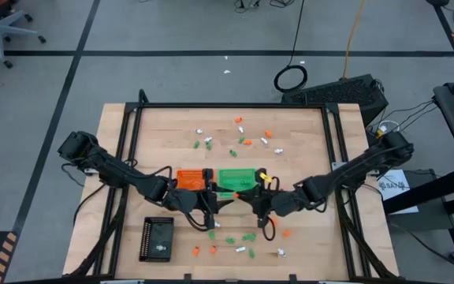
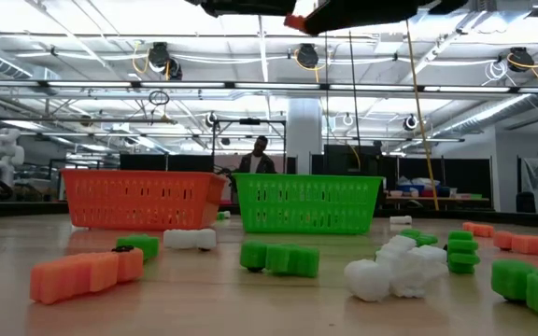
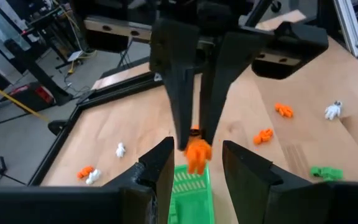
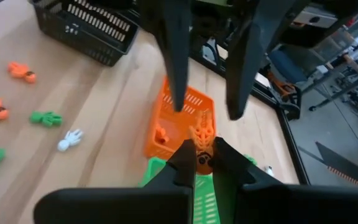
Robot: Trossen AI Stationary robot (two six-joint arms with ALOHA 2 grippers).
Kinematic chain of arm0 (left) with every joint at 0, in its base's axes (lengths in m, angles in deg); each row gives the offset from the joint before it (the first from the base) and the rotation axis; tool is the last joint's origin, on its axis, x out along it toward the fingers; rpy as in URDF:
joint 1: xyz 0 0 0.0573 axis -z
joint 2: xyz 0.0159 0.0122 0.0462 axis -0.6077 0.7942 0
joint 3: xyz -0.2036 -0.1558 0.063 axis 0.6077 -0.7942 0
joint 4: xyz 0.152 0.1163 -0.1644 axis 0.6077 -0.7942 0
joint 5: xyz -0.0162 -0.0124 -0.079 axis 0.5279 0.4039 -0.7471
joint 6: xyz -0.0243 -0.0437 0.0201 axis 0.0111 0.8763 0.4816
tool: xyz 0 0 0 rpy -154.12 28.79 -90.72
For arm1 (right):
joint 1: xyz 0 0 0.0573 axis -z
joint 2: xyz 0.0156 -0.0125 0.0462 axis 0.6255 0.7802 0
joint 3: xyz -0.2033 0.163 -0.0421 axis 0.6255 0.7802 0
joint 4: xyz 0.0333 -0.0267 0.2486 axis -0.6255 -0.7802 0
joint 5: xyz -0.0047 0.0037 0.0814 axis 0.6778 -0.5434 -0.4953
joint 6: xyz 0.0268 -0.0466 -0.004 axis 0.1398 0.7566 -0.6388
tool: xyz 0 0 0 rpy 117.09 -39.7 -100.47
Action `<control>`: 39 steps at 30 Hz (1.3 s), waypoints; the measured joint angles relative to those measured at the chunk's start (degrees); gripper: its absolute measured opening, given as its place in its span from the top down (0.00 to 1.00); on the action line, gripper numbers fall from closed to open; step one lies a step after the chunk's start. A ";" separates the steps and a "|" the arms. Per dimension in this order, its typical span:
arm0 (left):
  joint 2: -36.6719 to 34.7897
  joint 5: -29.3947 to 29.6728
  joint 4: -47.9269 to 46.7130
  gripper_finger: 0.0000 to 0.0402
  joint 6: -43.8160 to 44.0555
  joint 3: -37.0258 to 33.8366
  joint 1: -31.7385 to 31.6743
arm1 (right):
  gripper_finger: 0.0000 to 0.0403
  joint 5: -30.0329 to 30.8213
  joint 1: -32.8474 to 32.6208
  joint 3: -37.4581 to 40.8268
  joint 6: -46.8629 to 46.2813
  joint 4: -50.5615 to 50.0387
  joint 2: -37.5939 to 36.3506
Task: Sort Halloween decoration
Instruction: Put the orange skeleton toy into the orange bin
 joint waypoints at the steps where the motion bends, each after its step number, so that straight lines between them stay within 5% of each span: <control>1: 0.00 -0.03 -0.35 0.66 0.00 0.00 0.07 | 0.97 0.00 0.23 0.01 -0.03 0.22 0.03; 31: 0.02 0.26 -2.39 0.67 1.66 0.00 0.14 | 0.97 -4.53 1.85 0.00 -1.78 3.25 -0.30; 39: 0.02 0.54 -1.44 0.79 1.65 0.00 0.12 | 0.97 -4.57 1.82 0.00 -1.79 3.16 -0.30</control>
